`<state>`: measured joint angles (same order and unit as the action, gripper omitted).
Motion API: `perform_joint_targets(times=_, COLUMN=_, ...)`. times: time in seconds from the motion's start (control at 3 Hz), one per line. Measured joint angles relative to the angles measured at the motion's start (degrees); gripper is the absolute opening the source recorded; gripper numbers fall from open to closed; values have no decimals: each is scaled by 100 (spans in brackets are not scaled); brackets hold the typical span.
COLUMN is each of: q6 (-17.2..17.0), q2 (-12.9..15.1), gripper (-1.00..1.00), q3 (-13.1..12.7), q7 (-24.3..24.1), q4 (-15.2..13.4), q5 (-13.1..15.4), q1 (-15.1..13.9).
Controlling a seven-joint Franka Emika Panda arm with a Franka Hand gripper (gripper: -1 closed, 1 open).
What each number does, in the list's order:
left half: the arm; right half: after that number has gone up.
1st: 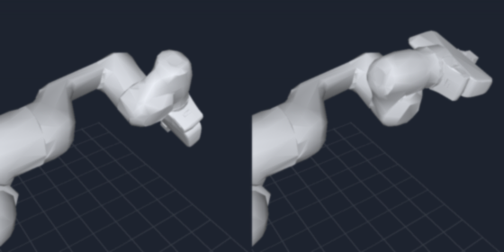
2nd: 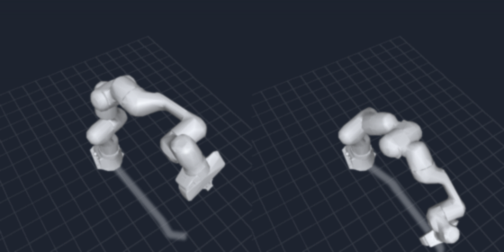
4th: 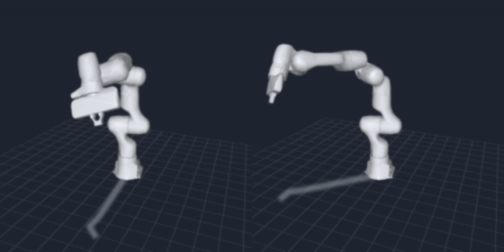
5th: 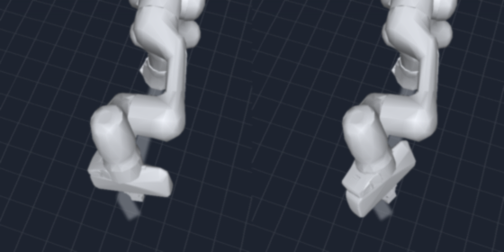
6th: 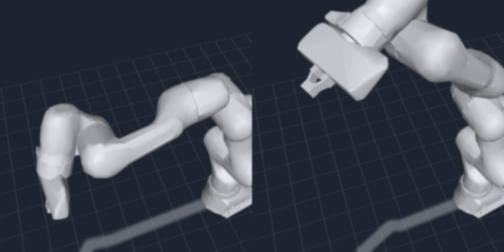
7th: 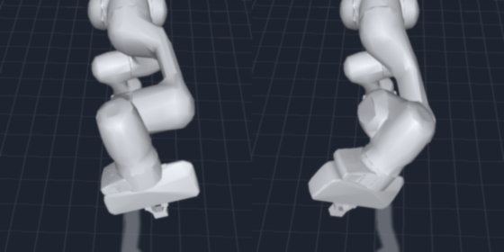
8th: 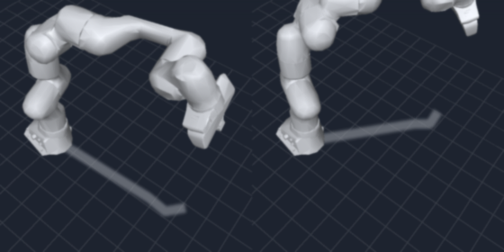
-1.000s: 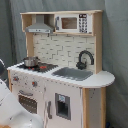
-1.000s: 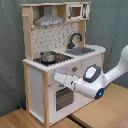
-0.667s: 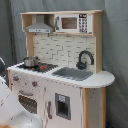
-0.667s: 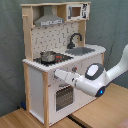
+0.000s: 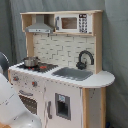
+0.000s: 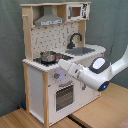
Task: Play with the kitchen
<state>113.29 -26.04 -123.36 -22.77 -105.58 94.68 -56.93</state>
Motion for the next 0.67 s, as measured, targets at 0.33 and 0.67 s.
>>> perform_joint_targets(times=0.33, q6=-440, q2=273, gripper=100, q3=2, q7=-3, q4=65, q5=264, q1=38)
perform_joint_targets(times=0.67, q6=-473, q2=323, gripper=100, q3=1, q7=-121, q4=565, q5=-15, q1=28)
